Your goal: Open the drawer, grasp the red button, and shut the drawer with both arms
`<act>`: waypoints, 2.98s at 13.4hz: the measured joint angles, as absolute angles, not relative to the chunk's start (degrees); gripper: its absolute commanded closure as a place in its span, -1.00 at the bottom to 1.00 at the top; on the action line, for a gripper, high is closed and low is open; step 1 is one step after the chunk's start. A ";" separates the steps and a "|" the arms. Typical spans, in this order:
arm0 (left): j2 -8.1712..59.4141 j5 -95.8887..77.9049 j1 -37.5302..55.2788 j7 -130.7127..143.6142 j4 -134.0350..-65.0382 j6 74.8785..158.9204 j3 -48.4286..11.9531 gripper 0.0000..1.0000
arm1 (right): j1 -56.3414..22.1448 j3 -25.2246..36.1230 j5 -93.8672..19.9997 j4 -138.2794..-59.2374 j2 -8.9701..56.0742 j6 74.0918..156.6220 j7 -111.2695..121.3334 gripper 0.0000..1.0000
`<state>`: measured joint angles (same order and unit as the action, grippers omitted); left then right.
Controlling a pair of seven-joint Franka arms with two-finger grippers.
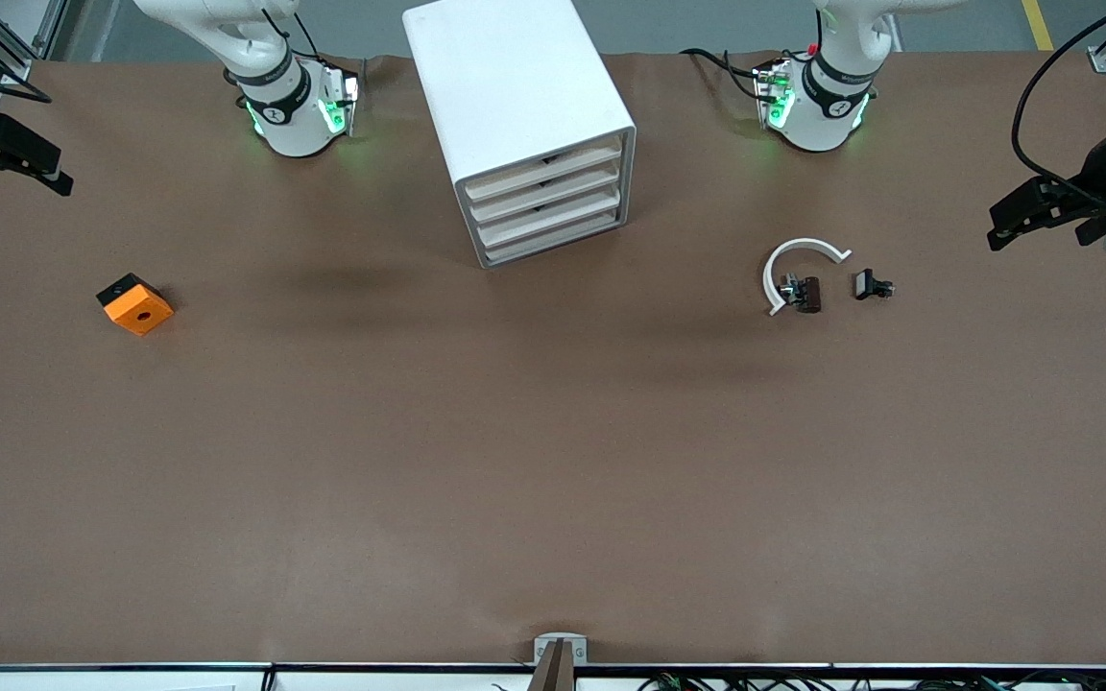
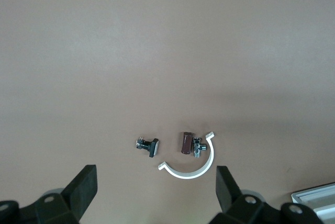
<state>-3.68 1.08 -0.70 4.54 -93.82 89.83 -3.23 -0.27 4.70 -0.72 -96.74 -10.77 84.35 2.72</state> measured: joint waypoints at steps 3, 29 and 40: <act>-3.65 1.09 -0.68 4.54 -93.81 89.33 -3.29 -1.00 | -0.28 4.77 -0.81 -96.58 -10.77 83.33 2.72 -1.00; 24.83 -6.72 16.67 67.04 -93.00 90.58 -6.31 -1.00 | -0.49 4.35 -0.86 -95.56 -10.77 82.45 2.71 -1.00; 40.00 -27.39 28.55 124.07 -92.72 90.43 -6.52 -1.00 | -0.49 4.35 -0.87 -95.51 -10.77 82.96 2.71 -1.00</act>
<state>40.00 -27.39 28.55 124.07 -92.72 90.43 -6.52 -0.49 4.35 -0.87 -95.51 -10.77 82.96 2.71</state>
